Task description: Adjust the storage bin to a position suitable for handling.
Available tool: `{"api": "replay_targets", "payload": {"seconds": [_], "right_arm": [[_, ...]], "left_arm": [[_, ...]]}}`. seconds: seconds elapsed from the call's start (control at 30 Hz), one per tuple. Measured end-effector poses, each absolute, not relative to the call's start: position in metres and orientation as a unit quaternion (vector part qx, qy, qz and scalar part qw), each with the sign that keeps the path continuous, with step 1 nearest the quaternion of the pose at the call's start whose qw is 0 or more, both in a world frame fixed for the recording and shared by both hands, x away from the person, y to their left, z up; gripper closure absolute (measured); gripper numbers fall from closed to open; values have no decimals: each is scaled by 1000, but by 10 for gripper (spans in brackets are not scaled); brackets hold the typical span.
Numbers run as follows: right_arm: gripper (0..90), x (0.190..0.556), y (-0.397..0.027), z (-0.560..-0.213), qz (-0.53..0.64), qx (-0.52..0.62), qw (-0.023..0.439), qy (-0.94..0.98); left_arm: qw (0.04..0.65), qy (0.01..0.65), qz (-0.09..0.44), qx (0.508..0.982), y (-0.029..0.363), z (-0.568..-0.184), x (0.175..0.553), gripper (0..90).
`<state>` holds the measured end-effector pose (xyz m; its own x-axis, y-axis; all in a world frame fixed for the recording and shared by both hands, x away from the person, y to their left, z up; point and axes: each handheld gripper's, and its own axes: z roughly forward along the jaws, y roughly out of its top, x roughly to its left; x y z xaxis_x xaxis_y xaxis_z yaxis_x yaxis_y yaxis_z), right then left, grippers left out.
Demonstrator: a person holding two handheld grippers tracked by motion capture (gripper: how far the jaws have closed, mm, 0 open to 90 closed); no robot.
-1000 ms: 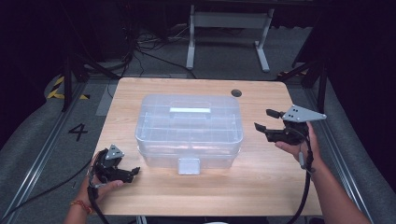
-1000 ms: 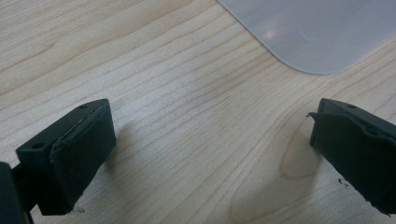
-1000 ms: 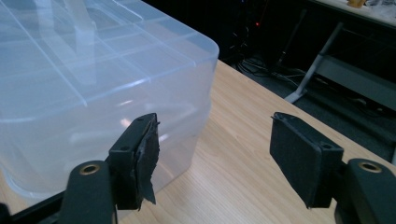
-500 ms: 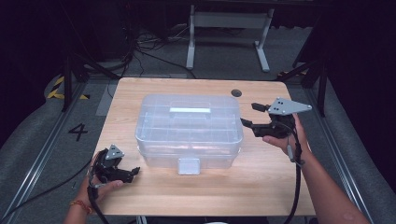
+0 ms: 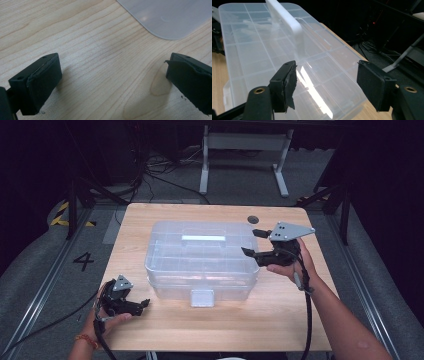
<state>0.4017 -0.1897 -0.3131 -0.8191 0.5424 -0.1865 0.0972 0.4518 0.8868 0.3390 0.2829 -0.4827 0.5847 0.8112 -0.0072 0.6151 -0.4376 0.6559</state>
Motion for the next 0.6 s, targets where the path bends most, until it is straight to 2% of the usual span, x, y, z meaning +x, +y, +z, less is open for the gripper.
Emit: {"api": "replay_targets", "payload": {"seconds": [0.6], "right_arm": [[357,410,-155,-315,477,171,208,837]], "left_arm": [[313,428,156,833,283,-483,339,6]]}}
